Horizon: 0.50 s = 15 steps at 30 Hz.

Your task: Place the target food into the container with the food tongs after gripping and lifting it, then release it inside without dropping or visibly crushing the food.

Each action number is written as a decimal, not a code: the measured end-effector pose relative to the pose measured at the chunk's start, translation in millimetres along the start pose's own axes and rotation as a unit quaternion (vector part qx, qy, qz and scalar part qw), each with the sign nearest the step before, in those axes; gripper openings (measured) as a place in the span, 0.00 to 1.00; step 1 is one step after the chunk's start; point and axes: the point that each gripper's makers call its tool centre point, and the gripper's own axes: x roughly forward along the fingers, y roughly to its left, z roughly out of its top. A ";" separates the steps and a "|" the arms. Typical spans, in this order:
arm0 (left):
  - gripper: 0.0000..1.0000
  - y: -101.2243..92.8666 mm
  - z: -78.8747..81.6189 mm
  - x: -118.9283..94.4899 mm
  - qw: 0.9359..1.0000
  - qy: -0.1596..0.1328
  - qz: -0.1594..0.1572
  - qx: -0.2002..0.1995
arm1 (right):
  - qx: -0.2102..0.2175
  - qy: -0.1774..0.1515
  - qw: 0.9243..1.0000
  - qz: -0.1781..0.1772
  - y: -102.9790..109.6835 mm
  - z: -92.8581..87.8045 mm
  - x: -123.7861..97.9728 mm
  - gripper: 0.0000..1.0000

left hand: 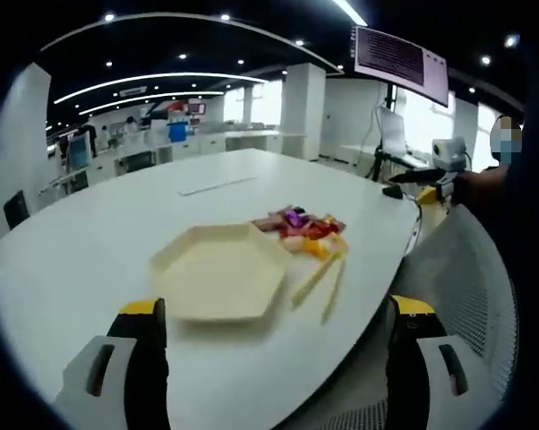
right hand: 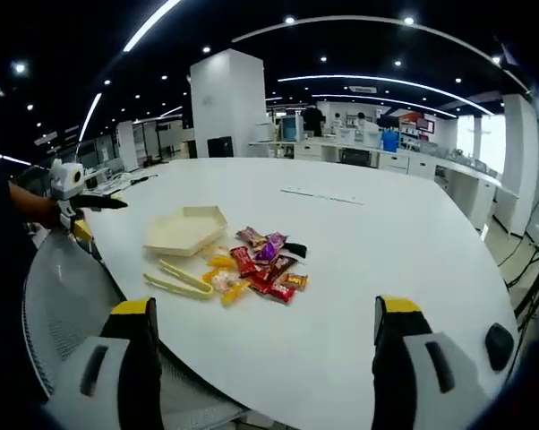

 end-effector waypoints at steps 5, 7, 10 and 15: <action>0.99 -10.0 0.8 5.9 1.000 0.011 -0.018 0.018 | -0.005 0.002 1.000 -0.006 -1.7 -2.1 -1.1 1.00; 0.99 -8.4 2.2 6.5 1.000 0.009 -0.019 0.016 | -0.001 0.010 1.000 -0.008 -2.5 -6.3 -1.3 1.00; 0.98 -5.9 4.7 7.2 1.000 0.008 -0.018 0.008 | -0.008 0.007 1.000 -0.009 -2.8 -5.7 -3.1 1.00; 0.99 -4.9 4.3 8.9 1.000 0.014 -0.020 0.002 | -0.019 0.016 1.000 -0.005 -2.8 -8.3 -3.2 1.00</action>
